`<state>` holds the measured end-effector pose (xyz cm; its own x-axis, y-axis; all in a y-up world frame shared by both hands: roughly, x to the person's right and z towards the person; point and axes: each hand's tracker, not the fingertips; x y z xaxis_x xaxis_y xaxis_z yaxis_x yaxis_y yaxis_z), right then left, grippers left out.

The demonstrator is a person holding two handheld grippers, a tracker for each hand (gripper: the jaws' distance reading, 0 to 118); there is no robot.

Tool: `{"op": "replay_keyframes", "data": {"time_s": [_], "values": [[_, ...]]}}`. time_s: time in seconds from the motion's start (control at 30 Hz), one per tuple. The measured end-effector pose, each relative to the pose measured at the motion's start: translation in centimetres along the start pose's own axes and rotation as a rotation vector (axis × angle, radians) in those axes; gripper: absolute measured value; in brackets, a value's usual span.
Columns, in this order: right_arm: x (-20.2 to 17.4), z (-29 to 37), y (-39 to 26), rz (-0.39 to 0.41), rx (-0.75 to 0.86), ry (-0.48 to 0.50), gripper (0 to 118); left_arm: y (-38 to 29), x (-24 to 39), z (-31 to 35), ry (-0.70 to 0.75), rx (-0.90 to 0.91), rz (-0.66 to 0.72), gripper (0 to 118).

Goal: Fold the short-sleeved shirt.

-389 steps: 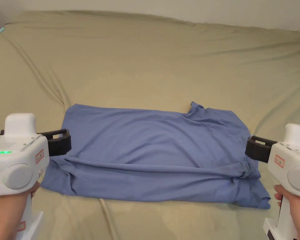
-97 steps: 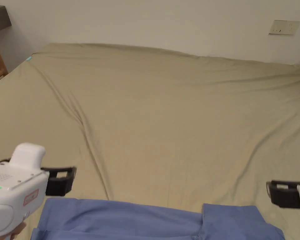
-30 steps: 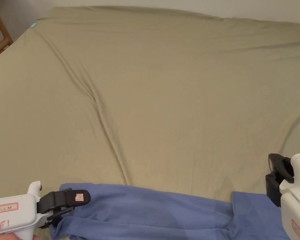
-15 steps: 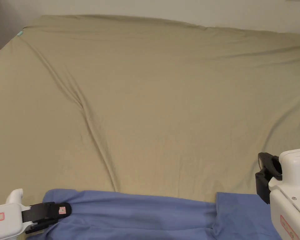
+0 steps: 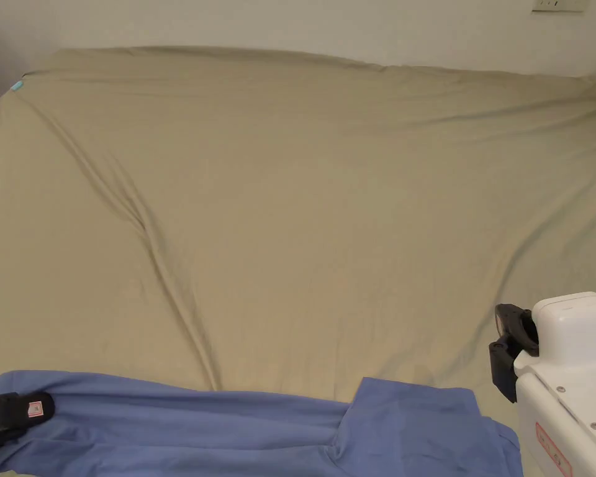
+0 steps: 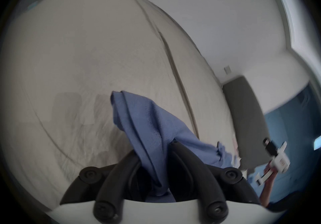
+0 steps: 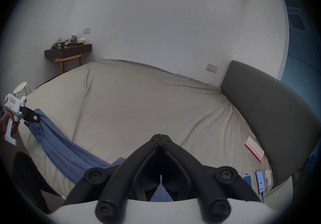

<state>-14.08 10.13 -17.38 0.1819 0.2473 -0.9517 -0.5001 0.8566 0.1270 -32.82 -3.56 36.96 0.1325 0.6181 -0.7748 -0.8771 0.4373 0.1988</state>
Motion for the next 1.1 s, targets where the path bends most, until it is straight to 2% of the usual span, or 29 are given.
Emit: {"op": "replay_keyframes", "data": {"time_s": [0.07, 0.2, 0.3, 0.47, 0.57, 0.63, 0.8, 0.87, 0.9, 0.93, 1.0, 1.03, 1.07, 1.1], "values": [[0.1, 0.1, 0.0, 0.0, 0.003, 0.0, 0, 0.6, 0.9, -0.1, 0.03, -0.021, -0.06, 7], [0.2, 0.7, 0.2, -0.009, 0.011, 0.004, 0, 0.7, 5.1, -0.4, -0.019, -0.041, -0.066, 7], [0.6, 1.2, 0.1, -0.018, 0.016, 0.003, 0, -0.1, 9.4, -1.7, -0.028, -0.101, -0.161, 7], [1.2, 2.1, -0.3, -0.02, 0.022, -0.002, 0, -1.8, 14.1, -6.3, 0.011, -0.185, -0.223, 7], [1.9, 2.4, -0.4, -0.058, 0.018, -0.002, 0, -3.6, 16.3, -9.3, 0.022, -0.244, -0.248, 7], [2.5, 2.8, -0.4, -0.088, 0.025, 0.002, 0, -5.0, 17.5, -11.3, 0.061, -0.271, -0.259, 7], [3.1, 3.0, -0.4, -0.07, 0.026, -0.013, 0, -8.7, 19.4, -15.0, 0.134, -0.297, -0.277, 7], [3.6, 3.1, -0.4, -0.108, 0.026, 0.012, 0, -9.7, 19.5, -16.6, 0.175, -0.321, -0.294, 11], [3.7, 3.1, -0.4, -0.107, 0.026, 0.009, 0, -10.1, 19.6, -17.2, 0.179, -0.319, -0.285, 17], [3.7, 3.1, -0.3, -0.103, 0.026, 0.004, 0, -10.4, 19.8, -17.4, 0.171, -0.316, -0.262, 30], [3.7, 3.1, -0.3, -0.089, 0.027, -0.006, 0, -9.9, 19.9, -17.2, 0.024, -0.312, -0.145, 86], [3.7, 3.0, -0.2, -0.087, 0.027, -0.005, 0, -9.5, 19.9, -17.0, -0.071, -0.318, -0.09, 106], [3.7, 3.0, -0.1, -0.087, 0.027, -0.003, 0, -9.2, 19.6, -16.8, -0.16, -0.32, -0.031, 118], [3.6, 3.0, -0.1, -0.087, 0.027, -0.002, 0, -8.8, 19.2, -16.4, -0.235, -0.308, 0.027, 118]]}}
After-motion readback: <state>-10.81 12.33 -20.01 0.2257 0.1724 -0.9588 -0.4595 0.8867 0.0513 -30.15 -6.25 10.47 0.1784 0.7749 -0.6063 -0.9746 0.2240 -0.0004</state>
